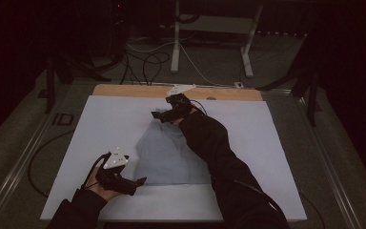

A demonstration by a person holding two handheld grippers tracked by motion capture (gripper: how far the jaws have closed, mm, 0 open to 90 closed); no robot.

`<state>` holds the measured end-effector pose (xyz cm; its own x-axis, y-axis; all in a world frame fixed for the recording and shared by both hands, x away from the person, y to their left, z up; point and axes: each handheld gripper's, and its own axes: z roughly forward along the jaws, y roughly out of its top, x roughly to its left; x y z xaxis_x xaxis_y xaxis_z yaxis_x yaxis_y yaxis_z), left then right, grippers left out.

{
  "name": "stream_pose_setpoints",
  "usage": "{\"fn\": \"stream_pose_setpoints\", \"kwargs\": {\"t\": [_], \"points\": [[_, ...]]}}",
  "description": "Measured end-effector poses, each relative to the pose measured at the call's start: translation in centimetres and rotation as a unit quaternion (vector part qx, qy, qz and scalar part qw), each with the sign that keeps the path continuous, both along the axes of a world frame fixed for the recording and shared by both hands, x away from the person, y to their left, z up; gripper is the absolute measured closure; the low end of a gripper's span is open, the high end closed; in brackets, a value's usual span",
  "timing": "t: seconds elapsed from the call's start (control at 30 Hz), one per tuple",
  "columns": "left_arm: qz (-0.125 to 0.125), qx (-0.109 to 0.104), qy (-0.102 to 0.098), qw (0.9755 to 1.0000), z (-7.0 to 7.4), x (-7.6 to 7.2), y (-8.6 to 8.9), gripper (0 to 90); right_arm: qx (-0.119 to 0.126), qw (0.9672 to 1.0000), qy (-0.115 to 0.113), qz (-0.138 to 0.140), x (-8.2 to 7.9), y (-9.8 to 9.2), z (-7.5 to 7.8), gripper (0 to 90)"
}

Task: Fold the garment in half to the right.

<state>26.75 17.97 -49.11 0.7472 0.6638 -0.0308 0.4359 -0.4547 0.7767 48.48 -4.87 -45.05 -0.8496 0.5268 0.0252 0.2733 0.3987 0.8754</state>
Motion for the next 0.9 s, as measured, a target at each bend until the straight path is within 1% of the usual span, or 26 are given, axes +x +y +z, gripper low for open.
{"fn": "stream_pose_setpoints", "kwargs": {"t": [0.03, 0.1, 0.13, 0.17, 0.23, 0.33, 0.37, 0.43, 0.47, 0.53, 0.6, 0.63, 0.67, 0.7, 0.73, 0.77, 0.8, 0.83, 0.87, 0.9], "points": [[0.004, 0.002, -0.002, 1.0000, -0.1, 0.1, 0.1, 0.4, -0.006, 1.0000, -0.001, -0.004, 0.3, 0.3, -0.2, 9.4], [0.002, 0.000, 0.005, 1.0000, -0.4, 0.2, 0.2, 0.4, -0.015, 0.9998, 0.006, -0.010, 0.8, 0.7, -0.5, 10.1], [0.000, 0.004, 0.006, 1.0000, -0.5, 0.2, 0.2, 0.4, -0.016, 0.9996, 0.012, -0.020, 1.0, 1.0, -0.7, 11.7], [-0.003, 0.006, 0.009, 0.9999, -0.7, 0.2, 0.2, 0.4, -0.022, 0.9995, 0.013, -0.020, 1.4, 1.2, -1.0, 12.2], [-0.009, 0.011, 0.016, 0.9998, -1.0, 0.2, 0.0, 0.4, -0.037, 0.9987, 0.017, -0.032, 1.8, 1.8, -1.5, 13.3], [-0.018, 0.025, 0.025, 0.9992, -1.4, 0.2, -0.2, 0.5, -0.057, 0.9973, 0.025, -0.039, 2.5, 2.6, -2.2, 13.6], [-0.019, 0.029, 0.030, 0.9989, -1.6, 0.3, -0.2, 0.6, -0.061, 0.9970, 0.027, -0.040, 2.8, 2.8, -2.4, 13.7], [-0.024, 0.036, 0.039, 0.9983, -2.0, 0.4, -0.3, 3.2, -0.065, 0.9959, 0.039, -0.049, 3.4, 3.2, -2.7, 14.3], [-0.026, 0.038, 0.039, 0.9982, -2.0, 0.4, -0.2, 3.3, -0.067, 0.9954, 0.044, -0.052, 3.7, 3.4, -2.9, 14.4], [-0.030, 0.041, 0.042, 0.9979, -2.2, 0.4, -0.2, 7.4, -0.074, 0.9948, 0.045, -0.052, 4.1, 3.6, -3.2, 14.7], [-0.035, 0.043, 0.048, 0.9973, -2.4, 0.6, 0.0, 11.7, -0.077, 0.9939, 0.053, -0.058, 4.6, 3.7, -3.7, 15.3], [-0.037, 0.048, 0.047, 0.9970, -2.4, 0.7, 0.0, 13.9, -0.081, 0.9931, 0.058, -0.062, 4.8, 3.8, -3.9, 15.4], [-0.041, 0.046, 0.050, 0.9968, -2.5, 0.8, 0.0, 15.9, -0.086, 0.9925, 0.061, -0.063, 5.0, 3.9, -4.2, 15.4], [-0.046, 0.049, 0.052, 0.9964, -2.5, 0.9, 0.1, 16.5, -0.090, 0.9919, 0.064, -0.063, 5.1, 4.1, -4.4, 15.4], [-0.043, 0.052, 0.052, 0.9964, -2.6, 1.0, 0.1, 17.3, -0.093, 0.9914, 0.066, -0.064, 5.3, 4.2, -4.6, 15.5], [-0.046, 0.054, 0.055, 0.9959, -2.6, 1.1, 0.1, 19.7, -0.097, 0.9910, 0.067, -0.063, 5.5, 4.2, -4.8, 15.5], [-0.046, 0.057, 0.055, 0.9958, -2.7, 1.2, 0.1, 21.2, -0.099, 0.9900, 0.075, -0.067, 5.5, 4.4, -5.0, 15.7], [-0.046, 0.056, 0.057, 0.9958, -2.8, 1.2, 0.0, 22.4, -0.105, 0.9894, 0.073, -0.068, 5.7, 4.4, -5.2, 17.3], [-0.050, 0.059, 0.060, 0.9952, -2.8, 1.3, 0.0, 25.6, -0.109, 0.9886, 0.074, -0.073, 5.7, 4.5, -5.4, 18.9], [-0.051, 0.060, 0.064, 0.9949, -2.9, 1.4, 0.0, 28.4, -0.112, 0.9876, 0.079, -0.076, 5.8, 4.6, -5.6, 18.9]]}}
